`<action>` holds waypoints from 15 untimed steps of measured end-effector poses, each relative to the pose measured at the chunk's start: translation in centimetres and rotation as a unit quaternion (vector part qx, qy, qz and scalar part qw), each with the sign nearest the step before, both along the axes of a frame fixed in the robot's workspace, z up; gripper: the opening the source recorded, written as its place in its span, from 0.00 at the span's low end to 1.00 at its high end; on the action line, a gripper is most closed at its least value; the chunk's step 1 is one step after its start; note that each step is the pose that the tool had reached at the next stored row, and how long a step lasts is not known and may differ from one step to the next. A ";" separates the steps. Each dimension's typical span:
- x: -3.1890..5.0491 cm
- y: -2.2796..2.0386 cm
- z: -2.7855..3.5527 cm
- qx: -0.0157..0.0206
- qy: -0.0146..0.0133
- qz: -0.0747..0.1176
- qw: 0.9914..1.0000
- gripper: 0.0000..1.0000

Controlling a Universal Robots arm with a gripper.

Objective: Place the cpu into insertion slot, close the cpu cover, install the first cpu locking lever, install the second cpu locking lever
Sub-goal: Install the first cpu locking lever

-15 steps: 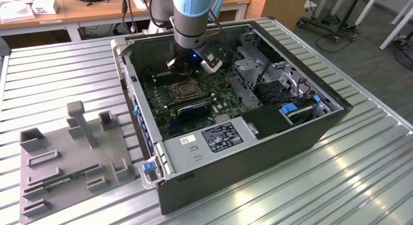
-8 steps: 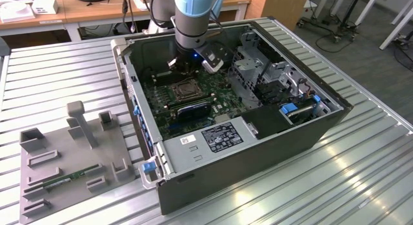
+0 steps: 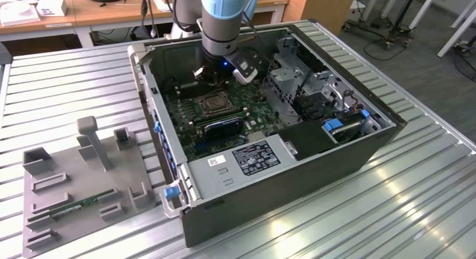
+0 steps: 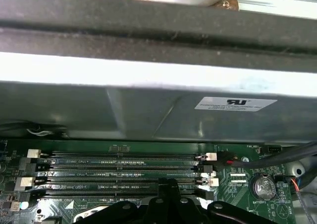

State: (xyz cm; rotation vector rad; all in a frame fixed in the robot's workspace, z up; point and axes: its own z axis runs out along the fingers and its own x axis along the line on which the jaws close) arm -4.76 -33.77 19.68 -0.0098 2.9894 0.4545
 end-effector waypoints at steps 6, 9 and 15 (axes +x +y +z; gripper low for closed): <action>0.00 0.00 0.87 0.000 0.000 0.000 1.000 0.11; -0.05 0.00 1.08 0.001 -0.001 0.000 1.000 0.11; -1.25 0.00 1.07 0.001 -0.007 0.000 1.000 0.11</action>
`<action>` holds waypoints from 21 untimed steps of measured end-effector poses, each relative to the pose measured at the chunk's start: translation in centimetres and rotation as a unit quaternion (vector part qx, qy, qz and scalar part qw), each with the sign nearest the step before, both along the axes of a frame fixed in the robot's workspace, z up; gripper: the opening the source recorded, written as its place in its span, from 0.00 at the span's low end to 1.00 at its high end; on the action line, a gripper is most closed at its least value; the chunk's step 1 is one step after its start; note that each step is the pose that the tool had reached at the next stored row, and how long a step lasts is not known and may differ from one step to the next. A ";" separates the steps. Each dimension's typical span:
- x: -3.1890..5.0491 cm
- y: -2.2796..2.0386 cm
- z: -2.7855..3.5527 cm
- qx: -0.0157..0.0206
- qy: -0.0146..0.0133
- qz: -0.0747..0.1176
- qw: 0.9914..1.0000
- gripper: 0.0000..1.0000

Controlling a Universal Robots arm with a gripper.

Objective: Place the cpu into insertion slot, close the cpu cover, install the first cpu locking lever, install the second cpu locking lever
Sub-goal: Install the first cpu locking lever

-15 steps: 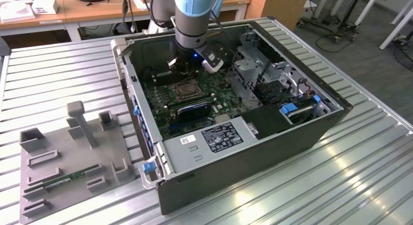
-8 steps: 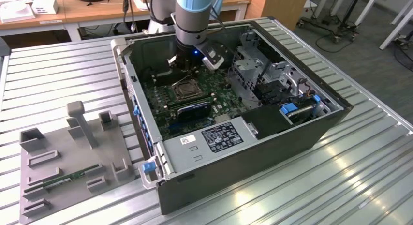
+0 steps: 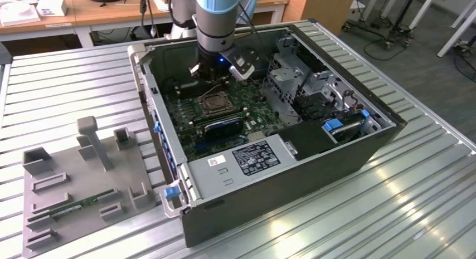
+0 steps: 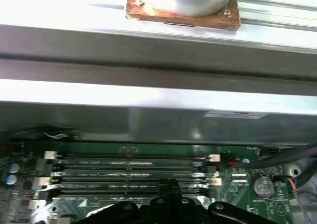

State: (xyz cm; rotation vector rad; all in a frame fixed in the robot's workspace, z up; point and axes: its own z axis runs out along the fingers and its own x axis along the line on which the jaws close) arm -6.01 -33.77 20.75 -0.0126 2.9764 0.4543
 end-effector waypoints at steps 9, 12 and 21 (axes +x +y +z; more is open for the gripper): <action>-2.20 0.00 -0.07 -0.005 -0.004 0.000 1.000 0.11; -2.41 0.00 -0.08 -0.007 -0.004 0.000 1.000 0.11; -2.42 -0.01 0.77 -0.007 -0.004 0.000 1.000 0.11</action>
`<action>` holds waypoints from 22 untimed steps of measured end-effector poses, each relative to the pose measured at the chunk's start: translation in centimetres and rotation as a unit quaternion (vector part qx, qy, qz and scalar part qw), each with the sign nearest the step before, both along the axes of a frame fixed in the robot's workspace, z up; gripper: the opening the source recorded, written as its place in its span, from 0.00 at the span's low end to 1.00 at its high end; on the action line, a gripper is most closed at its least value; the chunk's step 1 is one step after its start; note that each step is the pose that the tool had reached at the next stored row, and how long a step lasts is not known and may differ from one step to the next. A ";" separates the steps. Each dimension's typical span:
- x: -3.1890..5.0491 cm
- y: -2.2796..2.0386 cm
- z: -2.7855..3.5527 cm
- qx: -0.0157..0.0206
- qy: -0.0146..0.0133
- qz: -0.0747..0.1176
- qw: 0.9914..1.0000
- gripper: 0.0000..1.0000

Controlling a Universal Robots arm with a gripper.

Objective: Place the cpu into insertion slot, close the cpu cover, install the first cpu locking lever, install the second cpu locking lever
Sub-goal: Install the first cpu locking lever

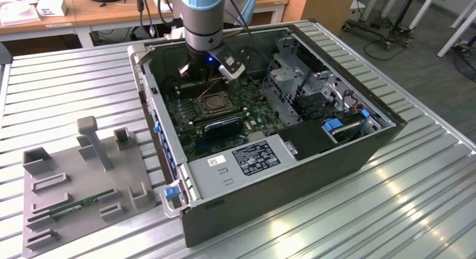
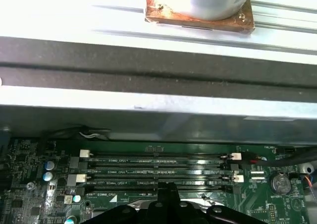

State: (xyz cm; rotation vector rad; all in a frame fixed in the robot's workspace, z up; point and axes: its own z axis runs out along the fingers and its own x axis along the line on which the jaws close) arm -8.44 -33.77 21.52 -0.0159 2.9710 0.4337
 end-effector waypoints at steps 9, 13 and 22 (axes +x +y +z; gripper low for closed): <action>-0.01 -0.44 0.08 0.000 0.000 0.000 1.000 0.11; 0.02 -0.45 0.08 0.001 0.000 0.000 1.000 0.11; 0.50 -0.44 0.07 0.001 0.000 0.000 1.000 0.11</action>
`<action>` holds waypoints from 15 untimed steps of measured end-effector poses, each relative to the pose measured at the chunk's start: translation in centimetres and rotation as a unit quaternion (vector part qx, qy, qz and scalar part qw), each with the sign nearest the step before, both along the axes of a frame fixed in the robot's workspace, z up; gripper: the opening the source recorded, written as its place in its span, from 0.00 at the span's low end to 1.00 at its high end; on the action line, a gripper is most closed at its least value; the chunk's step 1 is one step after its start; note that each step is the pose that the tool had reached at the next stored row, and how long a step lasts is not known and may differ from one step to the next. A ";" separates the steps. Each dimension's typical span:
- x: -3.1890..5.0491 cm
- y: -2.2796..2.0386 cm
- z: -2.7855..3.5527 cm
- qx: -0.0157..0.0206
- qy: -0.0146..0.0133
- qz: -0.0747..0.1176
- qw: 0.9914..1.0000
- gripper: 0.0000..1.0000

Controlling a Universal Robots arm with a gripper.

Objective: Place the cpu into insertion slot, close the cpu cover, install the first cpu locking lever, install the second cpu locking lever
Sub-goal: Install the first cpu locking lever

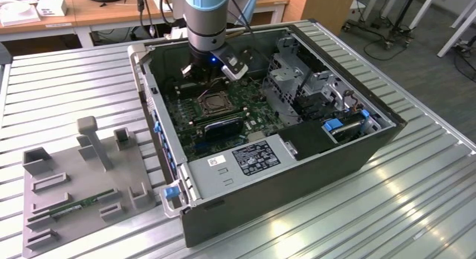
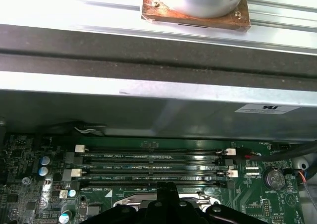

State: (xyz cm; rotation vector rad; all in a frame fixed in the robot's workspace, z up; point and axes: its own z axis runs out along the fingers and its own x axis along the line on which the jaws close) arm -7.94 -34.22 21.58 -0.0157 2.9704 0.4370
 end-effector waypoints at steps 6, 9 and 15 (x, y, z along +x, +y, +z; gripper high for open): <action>0.37 0.03 -0.06 0.000 0.000 0.000 1.000 0.11; 0.44 0.02 -0.24 0.000 0.000 0.000 1.000 0.11; 0.49 0.03 -0.64 0.000 0.000 0.000 1.000 0.11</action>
